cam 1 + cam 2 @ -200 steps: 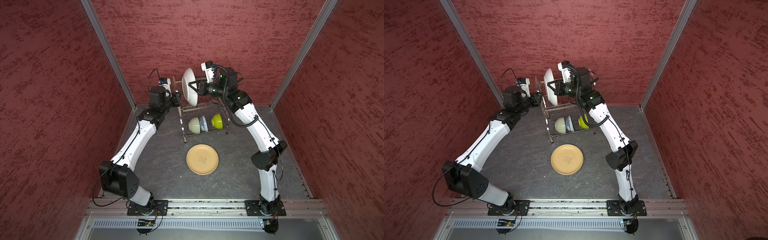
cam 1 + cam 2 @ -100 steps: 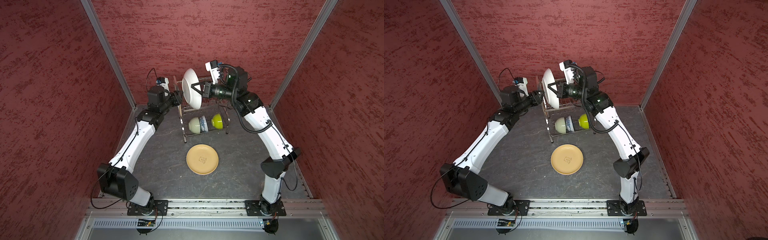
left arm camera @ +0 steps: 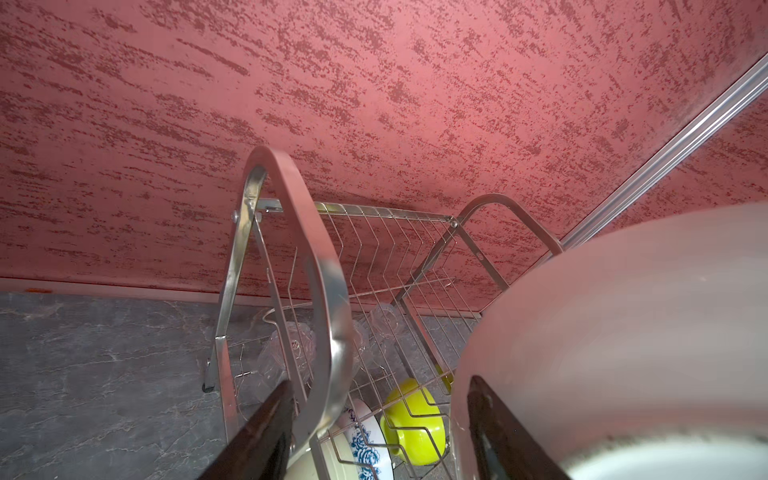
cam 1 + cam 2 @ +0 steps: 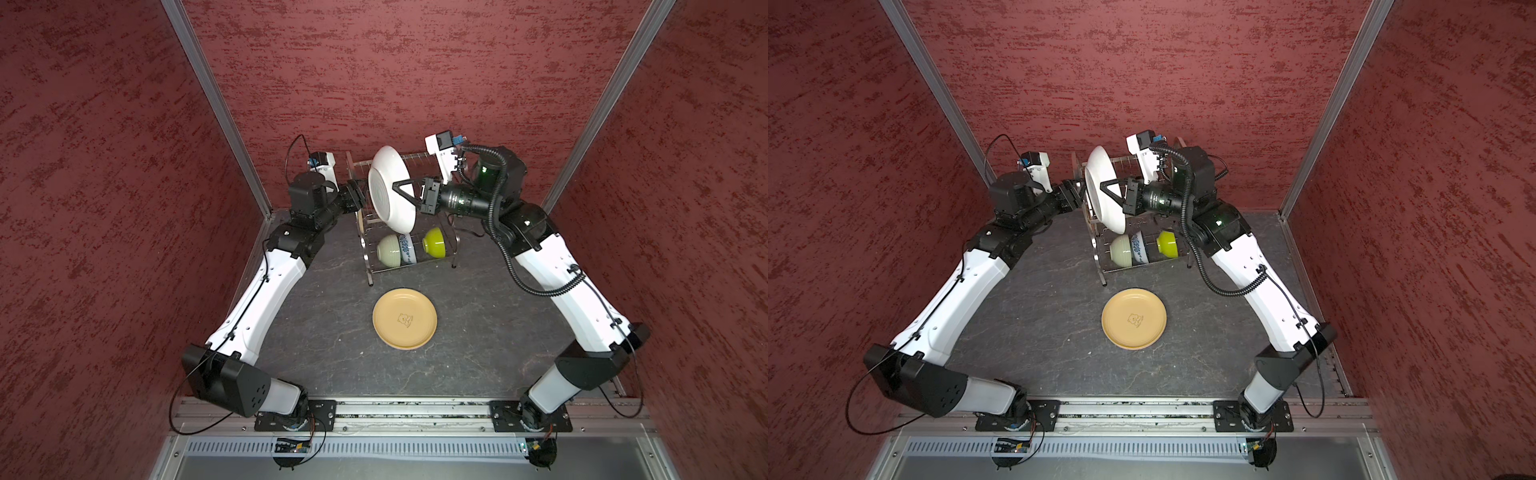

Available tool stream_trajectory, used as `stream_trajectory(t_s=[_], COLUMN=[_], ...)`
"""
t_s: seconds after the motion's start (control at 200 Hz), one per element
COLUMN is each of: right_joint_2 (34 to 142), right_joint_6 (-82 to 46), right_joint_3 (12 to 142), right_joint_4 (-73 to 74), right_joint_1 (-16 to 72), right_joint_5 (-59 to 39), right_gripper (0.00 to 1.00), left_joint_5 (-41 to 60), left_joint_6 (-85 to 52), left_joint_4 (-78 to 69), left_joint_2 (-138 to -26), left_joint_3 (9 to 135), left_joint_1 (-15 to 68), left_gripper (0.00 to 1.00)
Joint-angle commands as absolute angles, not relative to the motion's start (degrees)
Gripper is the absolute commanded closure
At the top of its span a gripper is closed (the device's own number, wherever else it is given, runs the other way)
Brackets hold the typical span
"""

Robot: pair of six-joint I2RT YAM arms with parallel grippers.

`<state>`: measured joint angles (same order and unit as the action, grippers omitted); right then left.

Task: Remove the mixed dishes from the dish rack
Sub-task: 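Pull the patterned plate from the rack with the right gripper while the left approaches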

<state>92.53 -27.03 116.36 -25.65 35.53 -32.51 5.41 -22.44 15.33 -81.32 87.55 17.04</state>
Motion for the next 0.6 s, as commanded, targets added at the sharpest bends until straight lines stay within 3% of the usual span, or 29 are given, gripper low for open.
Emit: stream_trajectory(t_s=[0.0, 0.281, 0.596], right_joint_2=[86.77, 79.25, 73.83], right_joint_6=[-25.53, -21.57, -14.41], right_joint_3=[114.87, 107.4, 95.31], right_joint_4=[-15.68, -21.05, -24.04], right_joint_1=[36.49, 41.42, 49.47], right_joint_5=[-30.55, -24.23, -8.58], right_gripper=[1.0, 1.0, 1.0], left_joint_5=[3.98, 0.55, -0.97], left_joint_6=[-22.59, -25.52, -27.02], left_joint_4=[16.16, 19.48, 27.74], left_joint_2=[-78.27, -71.17, -63.46], left_joint_3=[88.16, 84.07, 81.56], left_joint_1=[17.87, 19.09, 20.83], left_gripper=[0.33, 0.26, 0.21])
